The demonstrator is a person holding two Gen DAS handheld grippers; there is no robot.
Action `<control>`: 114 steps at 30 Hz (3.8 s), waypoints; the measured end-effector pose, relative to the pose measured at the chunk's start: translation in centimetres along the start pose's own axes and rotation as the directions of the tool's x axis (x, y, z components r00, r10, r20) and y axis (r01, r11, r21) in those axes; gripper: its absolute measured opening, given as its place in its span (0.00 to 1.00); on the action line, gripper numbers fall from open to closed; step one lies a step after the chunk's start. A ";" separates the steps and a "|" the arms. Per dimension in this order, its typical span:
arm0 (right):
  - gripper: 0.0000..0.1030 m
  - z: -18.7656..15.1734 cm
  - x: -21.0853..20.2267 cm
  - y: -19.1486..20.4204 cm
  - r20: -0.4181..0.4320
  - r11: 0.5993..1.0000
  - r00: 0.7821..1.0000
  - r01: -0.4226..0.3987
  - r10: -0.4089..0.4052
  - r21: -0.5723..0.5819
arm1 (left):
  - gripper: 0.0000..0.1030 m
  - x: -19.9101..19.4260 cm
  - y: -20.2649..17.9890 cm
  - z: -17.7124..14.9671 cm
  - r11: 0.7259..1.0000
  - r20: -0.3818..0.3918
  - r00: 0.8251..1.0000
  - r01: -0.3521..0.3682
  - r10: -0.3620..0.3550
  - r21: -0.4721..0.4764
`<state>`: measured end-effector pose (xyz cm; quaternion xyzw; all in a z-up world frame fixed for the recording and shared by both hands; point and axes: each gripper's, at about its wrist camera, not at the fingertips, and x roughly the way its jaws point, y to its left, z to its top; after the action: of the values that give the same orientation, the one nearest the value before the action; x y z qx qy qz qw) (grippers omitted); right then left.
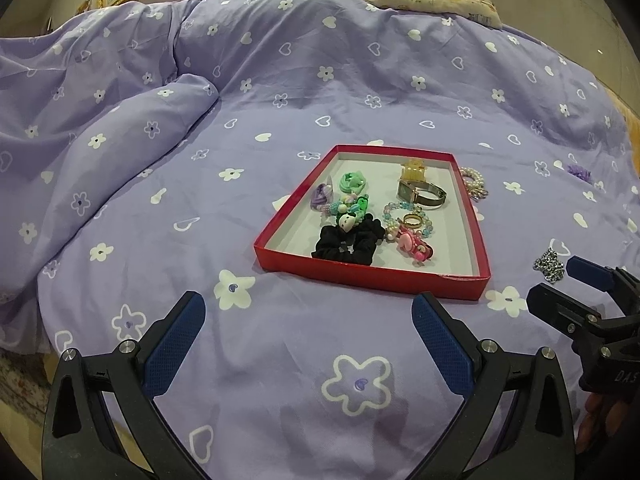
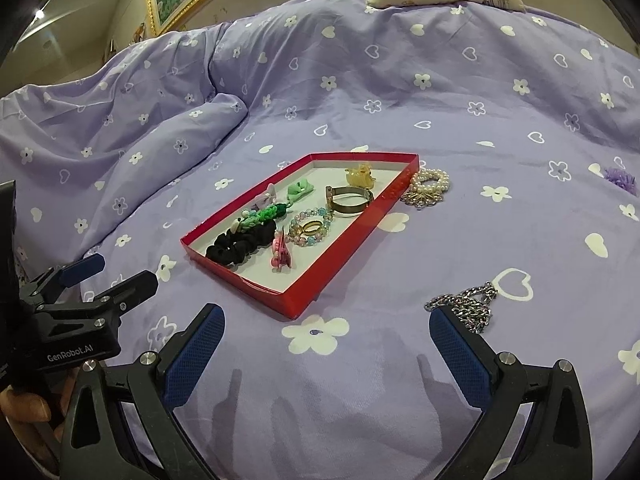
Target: Organize jewelry
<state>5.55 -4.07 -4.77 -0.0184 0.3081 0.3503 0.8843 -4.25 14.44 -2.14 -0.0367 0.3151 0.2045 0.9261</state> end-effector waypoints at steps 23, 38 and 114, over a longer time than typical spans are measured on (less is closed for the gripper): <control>1.00 0.2 -0.7 0.2 0.025 1.000 1.000 -0.008 0.007 0.003 | 1.00 -1.2 -0.6 0.3 1.000 0.021 1.000 0.015 -0.015 0.006; 1.00 0.7 -1.5 0.7 0.044 1.000 0.999 -0.016 0.016 -0.009 | 1.00 -1.4 -0.6 0.4 1.000 0.024 0.999 0.023 -0.023 0.002; 1.00 1.2 -2.7 1.0 0.064 1.000 0.998 0.005 -0.003 -0.021 | 1.00 -1.9 -1.0 0.6 0.999 0.005 0.999 0.040 -0.040 -0.005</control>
<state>4.04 -4.69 -2.16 -0.0173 0.2759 0.3522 0.8942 -4.89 12.96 -0.56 -0.0448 0.3114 0.1869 0.9307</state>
